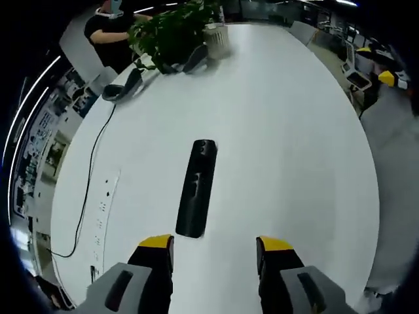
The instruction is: Press the specified remote control buttons in sequence, fully releasing each button before pressing the next.
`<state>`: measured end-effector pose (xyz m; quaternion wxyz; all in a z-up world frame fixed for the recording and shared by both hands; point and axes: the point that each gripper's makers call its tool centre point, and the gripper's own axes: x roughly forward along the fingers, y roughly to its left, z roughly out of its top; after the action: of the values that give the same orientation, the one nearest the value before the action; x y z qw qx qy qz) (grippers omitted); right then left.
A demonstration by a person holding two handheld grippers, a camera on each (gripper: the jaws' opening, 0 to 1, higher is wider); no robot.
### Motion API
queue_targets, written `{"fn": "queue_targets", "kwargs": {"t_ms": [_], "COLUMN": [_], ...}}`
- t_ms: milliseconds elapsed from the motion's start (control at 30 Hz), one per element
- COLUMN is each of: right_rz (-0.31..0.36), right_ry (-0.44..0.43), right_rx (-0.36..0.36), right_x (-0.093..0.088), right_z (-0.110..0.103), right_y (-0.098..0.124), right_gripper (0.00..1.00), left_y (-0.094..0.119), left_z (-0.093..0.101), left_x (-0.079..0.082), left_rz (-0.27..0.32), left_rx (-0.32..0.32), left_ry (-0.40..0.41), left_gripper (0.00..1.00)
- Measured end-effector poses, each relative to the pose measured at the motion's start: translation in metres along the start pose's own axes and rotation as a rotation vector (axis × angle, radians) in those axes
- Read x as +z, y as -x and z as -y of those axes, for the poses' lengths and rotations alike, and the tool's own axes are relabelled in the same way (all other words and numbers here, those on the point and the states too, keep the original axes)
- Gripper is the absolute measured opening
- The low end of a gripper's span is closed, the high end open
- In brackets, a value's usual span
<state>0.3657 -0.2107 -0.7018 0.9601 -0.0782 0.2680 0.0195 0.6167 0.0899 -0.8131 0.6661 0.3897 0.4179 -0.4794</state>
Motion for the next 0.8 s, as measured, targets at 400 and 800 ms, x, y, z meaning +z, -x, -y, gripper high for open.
{"fn": "queue_targets", "kwargs": {"t_ms": [400,800], "right_rz": [-0.021,-0.045], "right_ry": [-0.006,0.000], "right_rx": [-0.013,-0.025], "right_x": [-0.004,-0.007], "right_z": [0.003,0.005], "right_y": [-0.001,-0.004], "right_gripper": [0.54,0.53], "left_y": [-0.033,-0.053], "left_z": [-0.023,-0.024], "left_x": [-0.011,-0.009], "left_rz": [-0.095,-0.117], "left_rx": [-0.017,-0.074], "left_ry": [0.019,0.021], "left_gripper": [0.48,0.43]}}
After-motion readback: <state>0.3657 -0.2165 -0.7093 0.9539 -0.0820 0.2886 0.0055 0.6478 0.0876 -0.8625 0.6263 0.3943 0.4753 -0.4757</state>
